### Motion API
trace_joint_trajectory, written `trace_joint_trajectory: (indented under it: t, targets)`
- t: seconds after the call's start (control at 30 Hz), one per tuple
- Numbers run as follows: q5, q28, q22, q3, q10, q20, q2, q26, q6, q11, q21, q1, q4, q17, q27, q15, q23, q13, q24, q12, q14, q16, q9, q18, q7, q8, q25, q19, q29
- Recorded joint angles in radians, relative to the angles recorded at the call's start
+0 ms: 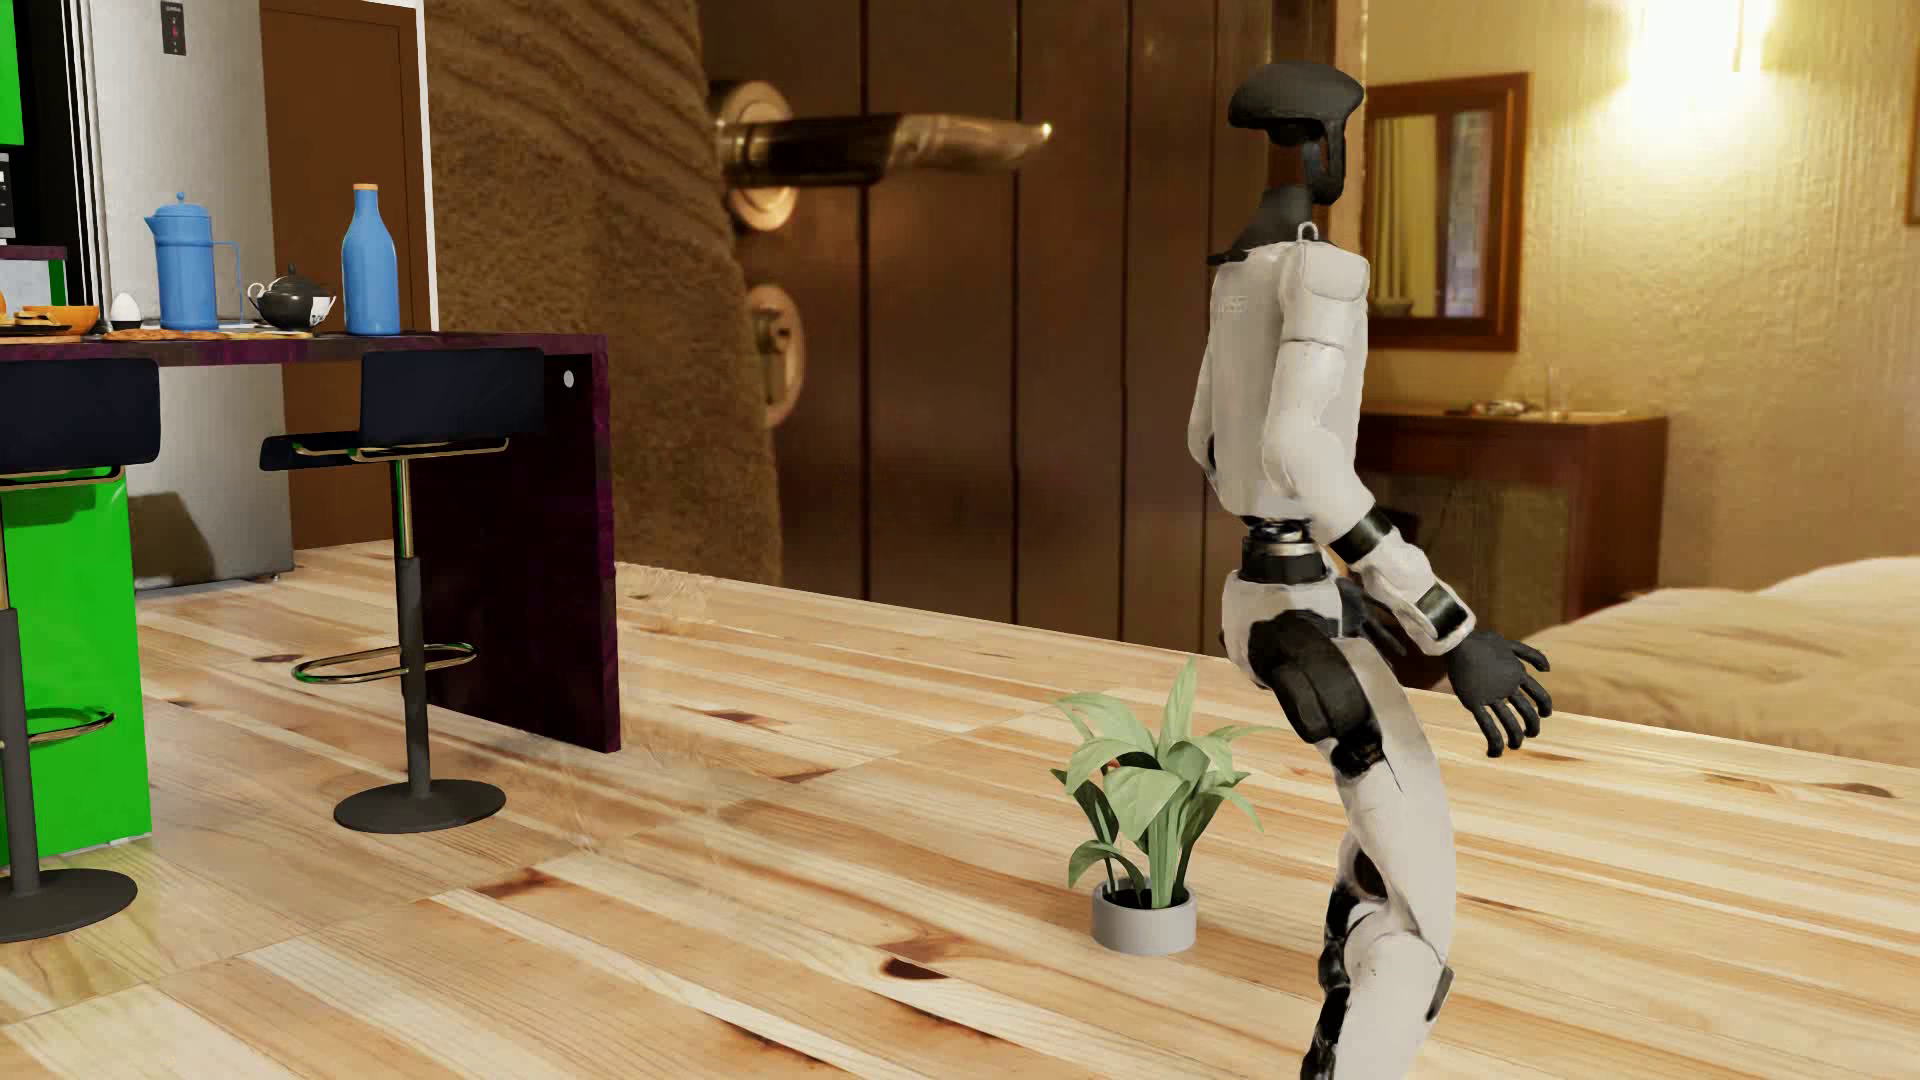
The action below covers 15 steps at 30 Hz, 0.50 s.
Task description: Avoid the plant
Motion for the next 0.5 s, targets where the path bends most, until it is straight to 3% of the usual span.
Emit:
trace_joint_trajectory:
  t: [0.03, 0.07, 0.1, 0.13, 0.17, 0.2, 0.23, 0.27, 0.3, 0.33, 0.37, 0.4, 0.43, 0.5]
  targets:
    - [-0.036, -0.006, -0.058, 0.048, 0.150, 0.010, -0.015, 0.048, 0.022, 0.063, 0.037, -0.074, 0.037, -0.001, 0.024, -0.042, -0.038, 0.050, -0.009, -0.151, -0.129, -0.018, 0.006, -0.027, 0.019, -0.053, -0.003, 0.027, -0.008]
    - [-0.065, -0.010, -0.082, 0.082, 0.262, 0.008, -0.032, 0.057, 0.037, 0.130, 0.043, -0.148, 0.052, 0.007, 0.061, -0.097, -0.052, 0.073, -0.031, -0.242, -0.194, -0.034, -0.012, 0.038, 0.021, -0.096, -0.016, 0.062, -0.005]
    - [-0.081, 0.002, -0.096, 0.106, 0.290, -0.055, -0.040, 0.023, 0.038, 0.184, 0.062, -0.179, 0.026, 0.056, 0.131, -0.137, -0.092, 0.023, -0.063, -0.206, -0.097, -0.037, -0.020, 0.185, 0.010, -0.111, -0.039, 0.083, -0.010]
    - [-0.107, 0.017, -0.073, 0.128, 0.274, -0.102, -0.064, -0.018, 0.013, 0.270, 0.090, -0.185, -0.032, 0.107, 0.178, -0.137, -0.118, -0.051, -0.105, -0.141, 0.015, -0.016, -0.012, 0.183, -0.011, -0.094, -0.057, 0.096, -0.022]
    - [-0.105, 0.035, -0.078, 0.157, 0.257, -0.091, -0.123, -0.052, -0.017, 0.405, 0.165, -0.175, -0.084, 0.087, 0.198, -0.035, -0.129, -0.146, -0.157, -0.018, 0.022, 0.011, 0.014, 0.194, -0.019, -0.022, -0.055, 0.088, -0.039]
    - [-0.070, 0.056, -0.050, 0.209, 0.233, -0.046, -0.190, -0.044, -0.053, 0.428, 0.122, -0.185, -0.113, 0.085, 0.150, -0.022, -0.112, -0.176, -0.203, 0.068, -0.004, 0.038, 0.018, 0.215, -0.006, 0.030, -0.045, 0.065, -0.054]
    - [-0.025, 0.086, -0.059, 0.257, 0.200, -0.020, -0.220, -0.003, -0.077, 0.396, 0.056, -0.170, -0.138, 0.078, 0.087, -0.117, -0.056, -0.193, -0.242, 0.118, -0.023, 0.052, 0.043, 0.227, 0.008, 0.057, -0.037, 0.034, -0.068]
    - [-0.040, 0.110, -0.020, 0.301, 0.236, 0.003, -0.231, 0.044, -0.076, 0.256, 0.051, -0.173, -0.134, 0.022, 0.055, -0.188, -0.050, -0.205, -0.263, 0.142, -0.135, 0.052, 0.064, 0.144, 0.047, 0.023, -0.035, -0.005, -0.077]
    - [-0.064, 0.130, 0.001, 0.318, 0.396, 0.016, -0.180, 0.104, -0.027, 0.228, 0.030, -0.148, -0.061, 0.030, 0.015, -0.094, -0.043, -0.193, -0.247, 0.152, -0.271, 0.034, 0.067, -0.006, 0.020, -0.030, -0.048, 0.017, -0.083]
    - [-0.086, 0.143, 0.061, 0.286, 0.449, -0.050, -0.174, 0.152, 0.005, 0.275, 0.039, -0.106, 0.032, 0.070, -0.029, -0.123, -0.060, -0.194, -0.208, 0.164, -0.354, 0.049, 0.049, -0.081, -0.028, -0.053, -0.062, 0.073, -0.086]
    - [-0.076, 0.137, 0.089, 0.223, 0.436, -0.084, -0.197, 0.191, -0.002, 0.382, 0.083, -0.105, 0.074, 0.113, -0.088, -0.129, -0.033, -0.183, -0.153, 0.164, -0.280, 0.057, 0.034, 0.147, 0.043, -0.005, -0.080, 0.123, -0.090]
    - [-0.022, 0.118, 0.107, 0.178, 0.424, -0.084, -0.261, 0.206, -0.025, 0.489, 0.166, -0.087, 0.041, 0.082, -0.114, -0.096, -0.019, -0.158, -0.117, 0.135, -0.296, 0.045, 0.024, 0.156, 0.042, 0.040, -0.103, 0.154, -0.092]
    - [0.025, 0.093, 0.053, 0.130, 0.394, -0.065, -0.303, 0.212, -0.047, 0.533, 0.100, -0.048, 0.011, 0.101, -0.121, -0.066, 0.000, -0.106, -0.096, 0.112, -0.306, 0.049, 0.020, 0.160, 0.032, 0.044, -0.130, 0.173, -0.087]
    - [0.058, 0.056, 0.041, 0.032, 0.292, -0.063, -0.384, 0.135, -0.076, 0.515, 0.008, 0.057, -0.037, 0.084, -0.041, -0.019, -0.004, -0.013, -0.064, 0.041, -0.316, 0.059, -0.012, 0.162, -0.007, -0.014, -0.151, 0.180, -0.081]
